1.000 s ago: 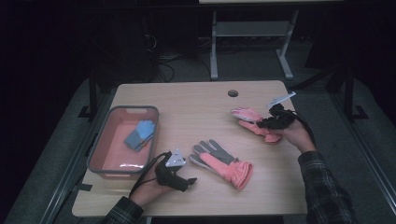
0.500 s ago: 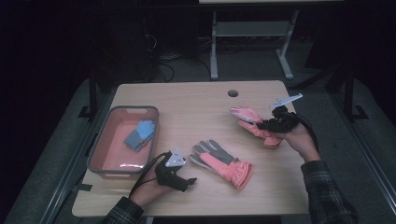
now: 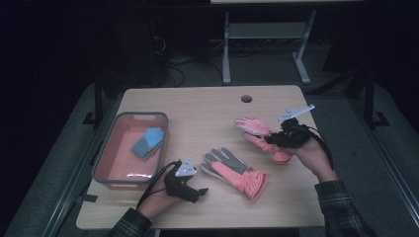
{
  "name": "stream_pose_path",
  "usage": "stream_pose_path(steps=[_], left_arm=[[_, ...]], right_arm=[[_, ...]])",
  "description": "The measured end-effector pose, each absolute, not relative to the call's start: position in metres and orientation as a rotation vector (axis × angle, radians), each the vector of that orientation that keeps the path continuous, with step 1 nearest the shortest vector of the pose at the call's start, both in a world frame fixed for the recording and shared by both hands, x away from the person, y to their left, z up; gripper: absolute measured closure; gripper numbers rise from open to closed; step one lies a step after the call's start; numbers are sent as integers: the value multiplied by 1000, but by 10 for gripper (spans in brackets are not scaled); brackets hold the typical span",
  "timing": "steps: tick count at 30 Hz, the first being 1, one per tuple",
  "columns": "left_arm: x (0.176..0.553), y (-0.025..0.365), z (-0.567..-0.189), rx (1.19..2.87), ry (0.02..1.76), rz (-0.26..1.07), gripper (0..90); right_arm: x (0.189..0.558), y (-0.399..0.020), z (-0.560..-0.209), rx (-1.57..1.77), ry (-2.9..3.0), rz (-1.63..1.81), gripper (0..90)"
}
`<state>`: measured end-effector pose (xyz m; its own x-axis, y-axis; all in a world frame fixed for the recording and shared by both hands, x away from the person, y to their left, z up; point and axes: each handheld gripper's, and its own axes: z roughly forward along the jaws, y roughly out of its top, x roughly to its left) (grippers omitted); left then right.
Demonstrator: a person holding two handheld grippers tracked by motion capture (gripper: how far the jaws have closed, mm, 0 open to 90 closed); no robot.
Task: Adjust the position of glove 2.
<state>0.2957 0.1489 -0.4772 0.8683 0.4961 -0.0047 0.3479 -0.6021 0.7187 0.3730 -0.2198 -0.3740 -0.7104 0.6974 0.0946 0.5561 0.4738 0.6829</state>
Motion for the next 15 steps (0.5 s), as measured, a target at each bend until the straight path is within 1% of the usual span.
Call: stream_pose_path(steps=[15], left_arm=[[296, 149, -477, 2273, 602, 259, 123]], right_arm=[[341, -175, -357, 966, 2608, 1073, 821]])
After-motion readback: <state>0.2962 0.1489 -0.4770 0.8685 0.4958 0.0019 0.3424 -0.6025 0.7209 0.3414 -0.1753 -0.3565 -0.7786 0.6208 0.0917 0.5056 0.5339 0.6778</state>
